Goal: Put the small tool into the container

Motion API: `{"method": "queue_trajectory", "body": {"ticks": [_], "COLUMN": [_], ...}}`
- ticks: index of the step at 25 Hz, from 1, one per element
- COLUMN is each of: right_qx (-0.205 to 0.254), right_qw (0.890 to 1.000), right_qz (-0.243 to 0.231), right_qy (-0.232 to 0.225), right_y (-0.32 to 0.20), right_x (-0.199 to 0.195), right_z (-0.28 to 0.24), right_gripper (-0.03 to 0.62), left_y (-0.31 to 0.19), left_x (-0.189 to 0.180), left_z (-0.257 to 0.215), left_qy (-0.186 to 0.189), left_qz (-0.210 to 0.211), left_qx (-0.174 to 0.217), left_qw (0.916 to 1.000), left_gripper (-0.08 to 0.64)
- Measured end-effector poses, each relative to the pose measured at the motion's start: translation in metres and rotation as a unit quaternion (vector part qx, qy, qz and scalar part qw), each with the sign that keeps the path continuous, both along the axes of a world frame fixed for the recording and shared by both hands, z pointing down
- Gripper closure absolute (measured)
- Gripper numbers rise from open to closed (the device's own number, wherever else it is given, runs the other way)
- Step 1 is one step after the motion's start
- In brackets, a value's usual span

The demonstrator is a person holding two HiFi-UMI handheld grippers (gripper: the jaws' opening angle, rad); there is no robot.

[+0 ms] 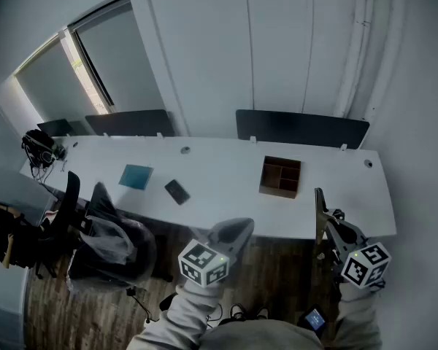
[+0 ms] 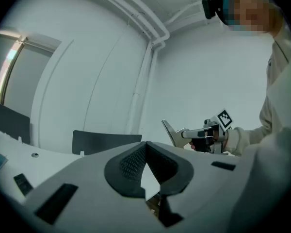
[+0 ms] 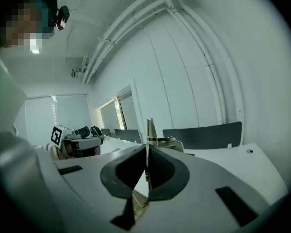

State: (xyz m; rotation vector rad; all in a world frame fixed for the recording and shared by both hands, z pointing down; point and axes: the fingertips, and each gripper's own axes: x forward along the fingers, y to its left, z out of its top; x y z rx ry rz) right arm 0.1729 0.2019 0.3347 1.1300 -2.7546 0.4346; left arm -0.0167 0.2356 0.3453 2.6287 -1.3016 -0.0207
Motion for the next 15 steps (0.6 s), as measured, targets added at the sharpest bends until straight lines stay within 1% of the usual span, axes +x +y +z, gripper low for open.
{"method": "queue_trajectory", "body": {"ticks": [7,12,15], "right_qx": [0.001,-0.003,0.000], "right_qw": [1.000,1.000,1.000], "right_qz": [-0.001,0.007,0.003], "right_qy": [0.002,-0.013,-0.009], "right_y": [0.0048,0.0041,0.0026], "right_x": [0.0001,0.0030,0.0047], "right_z": [0.0013,0.0007,0.0014], "right_gripper": [0.571,0.571,0.571], "left_y": [0.0052,0.0041,0.0035], "left_x": [0.0000,0.0010,0.0049], "left_z": [0.0033,0.0045,0.0063], "left_qy": [-0.002,0.000,-0.003], "left_qz": [-0.001,-0.002,0.000], "left_qx": [-0.003,-0.004,-0.006], "left_qw": [1.0000,1.0000,1.0000], "left_gripper": [0.558,0.558,0.558]}}
